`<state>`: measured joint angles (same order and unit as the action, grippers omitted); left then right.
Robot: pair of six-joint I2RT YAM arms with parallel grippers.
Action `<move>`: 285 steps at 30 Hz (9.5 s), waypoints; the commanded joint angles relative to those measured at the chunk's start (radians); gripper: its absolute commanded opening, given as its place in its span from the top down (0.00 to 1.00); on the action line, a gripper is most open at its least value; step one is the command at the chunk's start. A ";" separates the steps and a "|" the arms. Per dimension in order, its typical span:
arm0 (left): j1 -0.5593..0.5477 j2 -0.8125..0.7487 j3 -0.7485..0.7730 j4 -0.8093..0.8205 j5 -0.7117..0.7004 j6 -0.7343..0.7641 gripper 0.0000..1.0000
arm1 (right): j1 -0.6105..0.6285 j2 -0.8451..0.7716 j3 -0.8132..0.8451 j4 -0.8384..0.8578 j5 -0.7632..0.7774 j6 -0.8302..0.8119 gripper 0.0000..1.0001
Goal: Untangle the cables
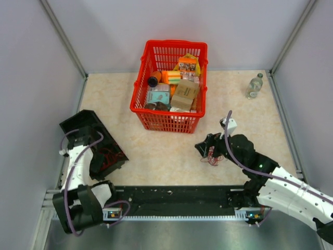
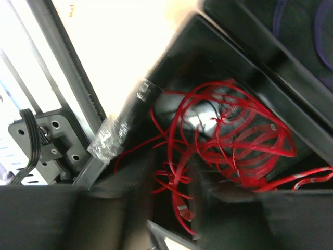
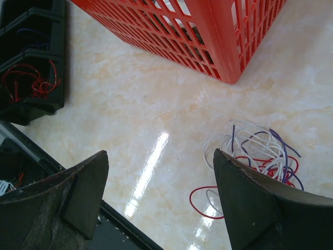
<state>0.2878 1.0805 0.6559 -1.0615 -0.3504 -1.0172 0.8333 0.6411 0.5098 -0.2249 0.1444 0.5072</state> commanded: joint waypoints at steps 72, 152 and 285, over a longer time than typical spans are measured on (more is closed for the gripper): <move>-0.913 -0.306 0.162 0.748 0.615 0.410 0.09 | -0.316 0.275 0.030 -0.064 -0.207 0.013 0.99; -1.234 0.044 0.149 1.034 0.790 0.810 0.81 | -0.181 0.115 -0.159 0.456 -0.986 0.070 1.00; -1.254 -0.091 1.222 0.528 -0.073 0.832 1.00 | -0.106 0.333 -0.160 0.035 0.686 0.438 0.99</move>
<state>-0.9657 0.9710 1.9743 -0.4122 -0.5240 -0.0074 0.7292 1.0176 0.3759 -0.2398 0.8806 1.0367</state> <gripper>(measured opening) 0.010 0.017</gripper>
